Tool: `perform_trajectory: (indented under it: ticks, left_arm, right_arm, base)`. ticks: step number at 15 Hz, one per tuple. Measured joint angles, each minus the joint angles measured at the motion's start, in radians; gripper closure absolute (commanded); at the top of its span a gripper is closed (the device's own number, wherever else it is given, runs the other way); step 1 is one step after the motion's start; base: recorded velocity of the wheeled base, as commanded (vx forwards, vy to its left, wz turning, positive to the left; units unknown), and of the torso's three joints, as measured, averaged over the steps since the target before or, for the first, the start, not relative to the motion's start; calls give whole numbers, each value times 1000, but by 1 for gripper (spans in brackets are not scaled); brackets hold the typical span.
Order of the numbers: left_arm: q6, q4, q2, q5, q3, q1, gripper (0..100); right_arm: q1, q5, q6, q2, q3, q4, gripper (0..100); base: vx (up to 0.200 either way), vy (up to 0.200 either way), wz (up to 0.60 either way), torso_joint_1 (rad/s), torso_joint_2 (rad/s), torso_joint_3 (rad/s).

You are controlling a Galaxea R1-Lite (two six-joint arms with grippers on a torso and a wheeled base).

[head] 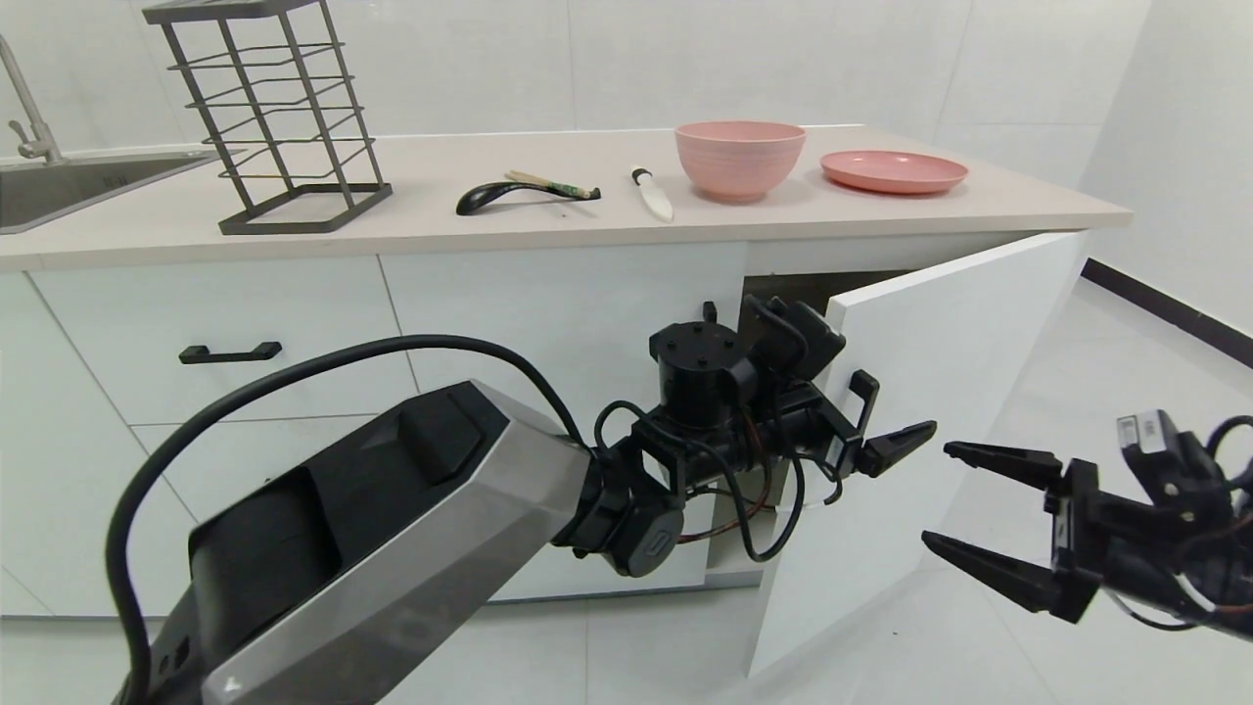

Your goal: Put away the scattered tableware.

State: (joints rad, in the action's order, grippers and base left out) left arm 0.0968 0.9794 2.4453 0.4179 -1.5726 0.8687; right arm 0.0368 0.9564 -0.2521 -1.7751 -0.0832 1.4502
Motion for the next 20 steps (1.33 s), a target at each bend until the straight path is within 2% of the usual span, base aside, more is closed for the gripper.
perform_trajectory:
  ticks: [6, 10, 20]
  left_arm:
    - [1, 10, 9, 3, -23, -2, 0]
    - [2, 39, 20, 6, -23, 29, 0]
    - [2, 37, 46, 6, -50, 153, 0]
  right_arm:
    - [68, 3, -14, 256, 81, -11, 0]
    - [79, 3, -12, 397, 80, -7, 0]
    - [152, 2, -11, 630, -111, -4, 0]
  base:
    - [0, 0, 0, 0, 0, 0]
    - [0, 0, 0, 0, 0, 0]
    - [0, 0, 0, 0, 0, 0]
